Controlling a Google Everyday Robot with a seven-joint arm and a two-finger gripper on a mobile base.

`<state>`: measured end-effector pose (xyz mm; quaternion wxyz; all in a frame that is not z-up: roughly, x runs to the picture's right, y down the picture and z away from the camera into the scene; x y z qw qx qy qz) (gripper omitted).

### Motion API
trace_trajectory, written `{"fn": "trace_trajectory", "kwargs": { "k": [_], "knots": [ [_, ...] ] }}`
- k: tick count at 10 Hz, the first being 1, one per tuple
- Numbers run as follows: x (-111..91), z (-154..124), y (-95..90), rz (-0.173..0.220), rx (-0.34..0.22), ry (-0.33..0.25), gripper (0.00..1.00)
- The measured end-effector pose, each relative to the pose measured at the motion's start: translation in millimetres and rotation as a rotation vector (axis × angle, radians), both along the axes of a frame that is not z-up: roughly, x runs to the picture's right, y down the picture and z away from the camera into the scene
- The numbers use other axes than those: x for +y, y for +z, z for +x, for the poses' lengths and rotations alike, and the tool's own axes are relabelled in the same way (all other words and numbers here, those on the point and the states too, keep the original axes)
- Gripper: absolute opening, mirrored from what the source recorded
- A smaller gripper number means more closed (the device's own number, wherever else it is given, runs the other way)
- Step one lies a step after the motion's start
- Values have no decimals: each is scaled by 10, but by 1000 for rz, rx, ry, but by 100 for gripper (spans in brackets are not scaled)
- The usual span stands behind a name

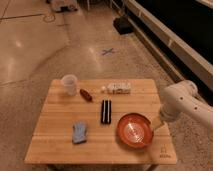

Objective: Drag the ceramic bowl in a circle

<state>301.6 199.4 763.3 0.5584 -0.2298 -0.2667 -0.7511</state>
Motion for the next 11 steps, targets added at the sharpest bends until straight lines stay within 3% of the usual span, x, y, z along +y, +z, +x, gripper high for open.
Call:
{"fn": "trace_trajectory", "kwargs": {
  "k": [5, 9, 10, 11],
  "knots": [
    [206, -190, 174, 0, 1, -24, 80],
    [220, -341, 259, 2, 4, -46, 80],
    [210, -319, 269, 4, 5, -48, 78],
    [202, -294, 284, 5, 6, -57, 67]
  ]
}}
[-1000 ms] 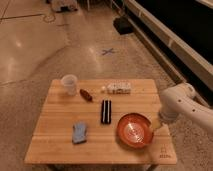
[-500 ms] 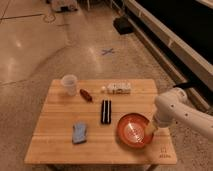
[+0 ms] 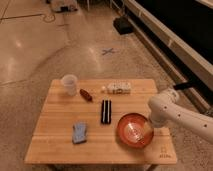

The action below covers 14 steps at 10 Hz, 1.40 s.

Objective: Drag the ceramic bowl in a circle

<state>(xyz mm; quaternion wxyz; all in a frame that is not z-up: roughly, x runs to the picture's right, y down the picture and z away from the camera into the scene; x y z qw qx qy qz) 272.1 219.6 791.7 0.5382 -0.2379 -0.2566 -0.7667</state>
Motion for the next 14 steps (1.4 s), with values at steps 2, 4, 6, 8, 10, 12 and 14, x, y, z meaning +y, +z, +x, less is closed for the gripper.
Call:
{"fn": "trace_trajectory", "kwargs": {
  "k": [2, 4, 6, 8, 10, 12, 14],
  "knots": [
    [15, -41, 11, -2, -2, -15, 55],
    [-13, -99, 50, 3, -3, -26, 55],
    [-16, -123, 37, 3, -7, -41, 44],
    [3, -275, -23, 4, -7, -56, 21],
    [-16, -308, -14, 7, -6, -63, 12],
    [-23, -377, -45, 12, -7, -75, 12],
    [42, -384, -117, 15, -3, -87, 12]
  ]
}}
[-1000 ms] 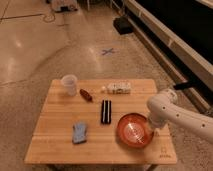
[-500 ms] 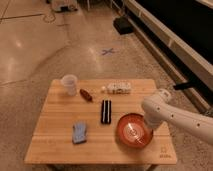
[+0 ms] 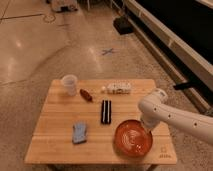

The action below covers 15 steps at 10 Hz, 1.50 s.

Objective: Drag the ceramic bowl in a circle

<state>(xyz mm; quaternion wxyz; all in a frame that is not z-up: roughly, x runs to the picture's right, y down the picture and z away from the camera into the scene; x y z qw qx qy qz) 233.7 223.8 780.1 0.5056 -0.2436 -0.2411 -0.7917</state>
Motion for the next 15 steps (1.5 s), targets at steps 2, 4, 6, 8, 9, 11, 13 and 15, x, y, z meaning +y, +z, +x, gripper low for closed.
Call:
{"fn": "trace_trajectory", "kwargs": {
  "k": [2, 4, 6, 8, 9, 11, 13, 15],
  "knots": [
    [56, 3, -71, 1, 1, -9, 12],
    [-104, -212, 34, 7, -8, -23, 12],
    [-192, -214, 90, 10, -4, -23, 12],
    [-115, -169, 23, 11, -7, -31, 12],
    [-75, -158, -21, 12, -5, -37, 12],
    [-170, -231, 29, 24, -9, -37, 12],
    [-272, -234, 97, 25, -8, -46, 12],
    [-263, -195, 77, 33, -10, -46, 12]
  ]
}}
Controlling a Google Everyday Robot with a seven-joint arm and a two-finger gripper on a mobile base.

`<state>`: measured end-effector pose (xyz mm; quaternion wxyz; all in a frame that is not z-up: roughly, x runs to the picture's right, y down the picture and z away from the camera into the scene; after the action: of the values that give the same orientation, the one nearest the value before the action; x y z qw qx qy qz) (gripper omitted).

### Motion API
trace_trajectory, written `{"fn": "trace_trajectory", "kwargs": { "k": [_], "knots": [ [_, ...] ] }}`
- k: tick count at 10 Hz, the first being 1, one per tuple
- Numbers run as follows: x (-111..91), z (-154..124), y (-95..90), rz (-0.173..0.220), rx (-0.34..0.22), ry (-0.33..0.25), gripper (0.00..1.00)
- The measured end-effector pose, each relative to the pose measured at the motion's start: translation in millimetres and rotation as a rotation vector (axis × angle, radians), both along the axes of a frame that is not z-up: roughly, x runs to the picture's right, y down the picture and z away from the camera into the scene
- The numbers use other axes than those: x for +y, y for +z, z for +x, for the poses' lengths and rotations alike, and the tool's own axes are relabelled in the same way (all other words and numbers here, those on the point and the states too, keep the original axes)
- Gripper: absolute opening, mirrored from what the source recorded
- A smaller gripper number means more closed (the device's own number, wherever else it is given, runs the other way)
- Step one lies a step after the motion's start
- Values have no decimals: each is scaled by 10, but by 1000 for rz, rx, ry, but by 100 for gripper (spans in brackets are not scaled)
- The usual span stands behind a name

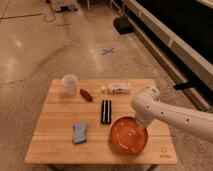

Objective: Drag the ceramic bowl in a circle

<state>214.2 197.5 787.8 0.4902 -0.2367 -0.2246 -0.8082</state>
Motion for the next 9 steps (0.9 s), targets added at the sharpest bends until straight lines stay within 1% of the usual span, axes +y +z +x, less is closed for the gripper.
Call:
{"fn": "trace_trajectory", "kwargs": {
  "k": [2, 4, 5, 6, 7, 9],
  "knots": [
    [-46, 30, 15, 5, -2, -11, 12],
    [-34, 167, -3, 5, 8, -20, 12],
    [-34, 163, -11, 5, 8, -25, 12],
    [-37, 100, -18, 3, 7, -32, 12],
    [-58, -24, -13, 5, 5, -38, 12],
    [-99, -65, -7, 10, 6, -53, 12]
  ]
}}
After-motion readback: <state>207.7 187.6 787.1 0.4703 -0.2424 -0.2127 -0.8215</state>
